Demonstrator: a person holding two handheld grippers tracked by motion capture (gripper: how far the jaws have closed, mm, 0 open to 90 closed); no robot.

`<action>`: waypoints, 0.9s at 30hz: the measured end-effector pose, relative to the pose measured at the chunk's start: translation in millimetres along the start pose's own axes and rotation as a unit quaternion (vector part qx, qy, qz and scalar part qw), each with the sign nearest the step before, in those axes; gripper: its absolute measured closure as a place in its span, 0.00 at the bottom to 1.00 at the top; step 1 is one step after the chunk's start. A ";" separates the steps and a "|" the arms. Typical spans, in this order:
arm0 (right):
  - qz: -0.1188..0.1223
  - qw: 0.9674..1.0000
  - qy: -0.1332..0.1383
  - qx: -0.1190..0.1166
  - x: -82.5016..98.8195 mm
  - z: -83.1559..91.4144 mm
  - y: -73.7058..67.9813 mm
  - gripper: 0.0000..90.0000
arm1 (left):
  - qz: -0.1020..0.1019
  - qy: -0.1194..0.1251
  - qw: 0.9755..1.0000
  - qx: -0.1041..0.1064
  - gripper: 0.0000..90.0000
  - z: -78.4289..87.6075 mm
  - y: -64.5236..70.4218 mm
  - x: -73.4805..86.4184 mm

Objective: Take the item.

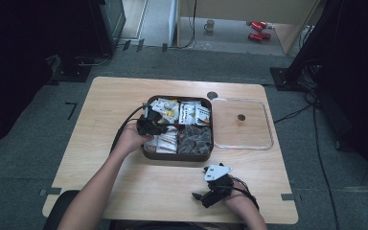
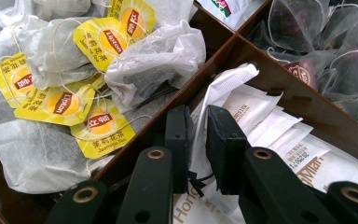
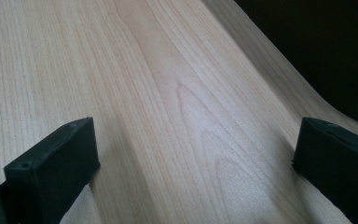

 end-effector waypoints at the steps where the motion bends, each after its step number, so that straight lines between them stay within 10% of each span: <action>1: 0.000 1.000 0.000 0.000 0.0 0.0 0.0 0.00 | -0.004 -0.002 1.000 -0.004 0.91 -0.1 0.7 -0.1; 27: 0.001 1.000 0.000 0.001 0.1 0.2 0.0 0.00 | 0.006 0.029 1.000 0.003 0.99 23.8 0.4 -2.8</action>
Point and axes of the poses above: each handheld gripper's, and its own axes: z roughly backward along the jaws, x roughly out of its underside, y roughly to its right, the point moved 4 cm from there along -z, roughly forward along the jaws, and after that the axes turned 14 degrees about -z, right-handed, at the moved point
